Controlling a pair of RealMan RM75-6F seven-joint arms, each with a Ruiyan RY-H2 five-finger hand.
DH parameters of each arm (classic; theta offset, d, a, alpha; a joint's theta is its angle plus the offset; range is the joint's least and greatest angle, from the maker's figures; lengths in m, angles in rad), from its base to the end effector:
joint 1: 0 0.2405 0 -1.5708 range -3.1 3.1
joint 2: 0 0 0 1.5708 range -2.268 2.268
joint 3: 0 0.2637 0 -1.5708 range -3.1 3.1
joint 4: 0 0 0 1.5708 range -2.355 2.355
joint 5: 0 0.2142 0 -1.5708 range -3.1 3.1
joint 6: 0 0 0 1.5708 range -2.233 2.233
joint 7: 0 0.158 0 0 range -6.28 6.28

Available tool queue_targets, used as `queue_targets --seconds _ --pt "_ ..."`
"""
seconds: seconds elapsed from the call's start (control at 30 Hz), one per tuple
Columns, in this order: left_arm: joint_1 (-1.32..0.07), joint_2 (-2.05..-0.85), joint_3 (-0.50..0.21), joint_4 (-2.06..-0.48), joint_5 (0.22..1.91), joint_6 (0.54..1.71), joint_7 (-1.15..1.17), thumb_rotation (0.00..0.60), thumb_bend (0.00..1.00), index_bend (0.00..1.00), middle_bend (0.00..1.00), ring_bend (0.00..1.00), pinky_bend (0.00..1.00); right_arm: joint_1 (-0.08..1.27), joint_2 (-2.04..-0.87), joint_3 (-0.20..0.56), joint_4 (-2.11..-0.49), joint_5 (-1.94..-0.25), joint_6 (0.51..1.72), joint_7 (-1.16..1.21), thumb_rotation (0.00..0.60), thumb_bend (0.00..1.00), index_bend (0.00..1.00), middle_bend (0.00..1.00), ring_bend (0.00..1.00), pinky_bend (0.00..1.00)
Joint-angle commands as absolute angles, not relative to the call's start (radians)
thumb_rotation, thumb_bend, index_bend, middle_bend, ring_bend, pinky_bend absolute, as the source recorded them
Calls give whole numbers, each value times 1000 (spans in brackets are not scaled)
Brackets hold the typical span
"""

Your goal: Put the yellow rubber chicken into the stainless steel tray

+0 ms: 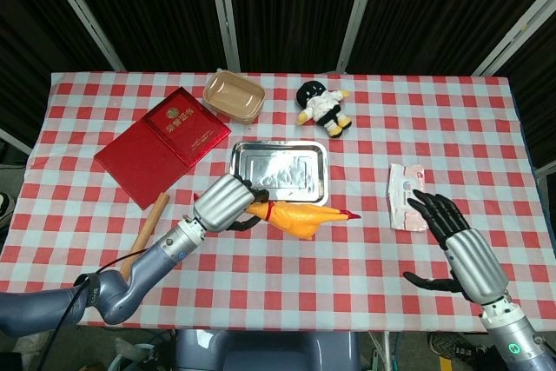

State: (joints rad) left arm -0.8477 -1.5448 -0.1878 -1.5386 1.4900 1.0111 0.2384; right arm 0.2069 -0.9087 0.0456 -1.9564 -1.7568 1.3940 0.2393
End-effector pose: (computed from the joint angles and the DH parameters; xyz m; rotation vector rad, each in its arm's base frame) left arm -0.0526 0.3417 -0.0195 -2.1108 -0.5854 -1.2789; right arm -0.2034 -0.2087 0.1676 1.6472 -1.0813 1.3262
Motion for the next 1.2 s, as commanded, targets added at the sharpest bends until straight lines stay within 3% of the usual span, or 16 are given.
queue_targets --seconds 0.03,0.43,0.77,1.2 --pt "-854 -1540 -201 -1560 1465 1005 276 600 656 629 679 603 669 239 -885 49 -1987 -1764 1357 242 600 134 0 0 0 0" --pt "-866 -1560 -224 -1577 1417 1027 354 600 655 633 683 605 670 316 -858 36 -2086 -1745 1232 302 600 135 0 0 0 0" --pt "-920 -1601 -272 -1639 1326 995 492 600 652 631 683 605 671 443 -937 112 -2085 -1511 1047 260 600 135 0 0 0 0" --pt "-977 -1686 -300 -1657 1186 979 637 600 650 629 682 605 677 502 -1024 153 -2026 -1328 984 184 600 135 0 0 0 0"
